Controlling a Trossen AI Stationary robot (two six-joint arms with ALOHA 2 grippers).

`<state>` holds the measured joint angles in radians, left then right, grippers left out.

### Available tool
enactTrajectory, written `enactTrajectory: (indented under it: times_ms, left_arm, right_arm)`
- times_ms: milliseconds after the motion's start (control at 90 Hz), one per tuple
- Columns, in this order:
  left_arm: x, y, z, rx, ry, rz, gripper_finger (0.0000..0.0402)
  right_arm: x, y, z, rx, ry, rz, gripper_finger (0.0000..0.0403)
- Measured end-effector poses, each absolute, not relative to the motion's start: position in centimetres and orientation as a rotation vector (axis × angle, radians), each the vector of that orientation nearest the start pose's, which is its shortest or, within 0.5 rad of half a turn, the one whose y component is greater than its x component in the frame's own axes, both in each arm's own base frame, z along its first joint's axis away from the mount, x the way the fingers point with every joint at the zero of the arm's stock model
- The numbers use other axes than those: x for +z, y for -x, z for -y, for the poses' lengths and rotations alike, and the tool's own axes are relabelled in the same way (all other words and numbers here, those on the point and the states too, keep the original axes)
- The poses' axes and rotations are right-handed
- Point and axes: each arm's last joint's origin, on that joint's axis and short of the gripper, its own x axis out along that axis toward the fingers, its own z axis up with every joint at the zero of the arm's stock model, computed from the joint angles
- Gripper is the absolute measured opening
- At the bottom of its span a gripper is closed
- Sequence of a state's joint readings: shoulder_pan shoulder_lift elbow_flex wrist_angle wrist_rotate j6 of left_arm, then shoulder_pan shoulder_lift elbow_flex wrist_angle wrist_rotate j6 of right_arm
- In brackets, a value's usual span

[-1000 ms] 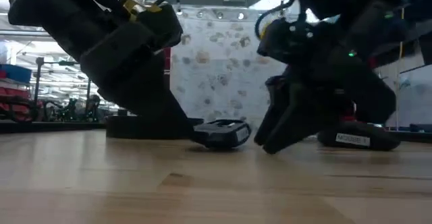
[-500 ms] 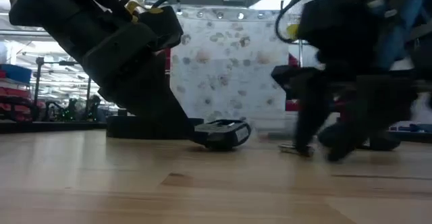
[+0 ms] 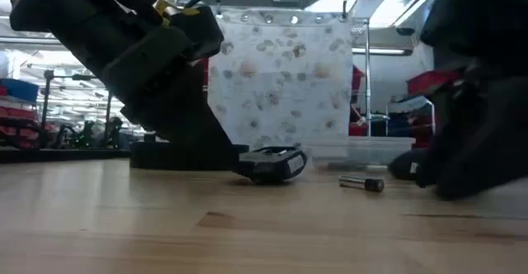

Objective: Insert battery
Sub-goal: Insert the silver battery into the left computer mouse

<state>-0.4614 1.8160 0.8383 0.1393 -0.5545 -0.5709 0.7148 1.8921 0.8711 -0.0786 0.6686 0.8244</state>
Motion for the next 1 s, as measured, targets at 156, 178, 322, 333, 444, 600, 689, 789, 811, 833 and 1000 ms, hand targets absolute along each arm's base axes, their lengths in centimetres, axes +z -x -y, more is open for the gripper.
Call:
enactTrajectory:
  times_ms: [156,178,322,333,444,600,689,789,811,833,1000]
  left_arm:
    - [12.1,-30.5,13.4,0.289,0.138,-0.674,0.0354]
    - [12.1,-30.4,13.4,0.289,0.137,-0.675,0.0354]
    - [12.1,-30.5,13.4,0.290,0.141,-0.673,0.0354]
    - [12.1,-30.4,13.4,0.290,0.141,-0.673,0.0354]
    - [12.1,-30.5,13.4,0.291,0.145,-0.671,0.0354]
    - [12.1,-30.5,13.4,0.294,0.152,-0.669,0.0354]
    - [12.1,-30.5,13.4,0.294,0.151,-0.670,0.0354]
    - [12.1,-30.5,13.5,0.295,0.187,-0.670,0.0354]
    - [12.1,-30.5,13.5,0.291,0.198,-0.673,0.0354]
    - [12.1,-30.4,13.5,0.286,0.211,-0.677,0.0354]
    - [11.3,-30.0,14.8,0.239,0.246,-0.712,0.0354]
  right_arm:
    - [7.5,-26.3,-20.1,-0.408,-0.136,-0.641,0.0152]
    - [7.3,-26.5,-20.1,-0.411,-0.146,-0.627,0.0152]
    - [6.4,-27.2,-20.2,-0.430,-0.158,-0.562,0.0152]
    - [6.4,-27.2,-20.1,-0.433,-0.159,-0.560,0.0152]
    - [6.2,-27.2,-19.8,-0.473,-0.174,-0.567,0.0149]
    - [6.2,-27.5,-19.2,-0.493,-0.171,-0.565,0.0128]
    - [6.3,-27.7,-19.3,-0.473,-0.162,-0.556,0.0120]
    - [6.4,-28.0,-19.4,-0.446,-0.138,-0.538,0.0123]
    - [6.4,-28.0,-19.5,-0.439,-0.130,-0.539,0.0126]
    - [6.4,-28.1,-19.5,-0.434,-0.126,-0.540,0.0130]
    - [6.4,-28.3,-19.2,-0.437,-0.118,-0.541,0.0176]
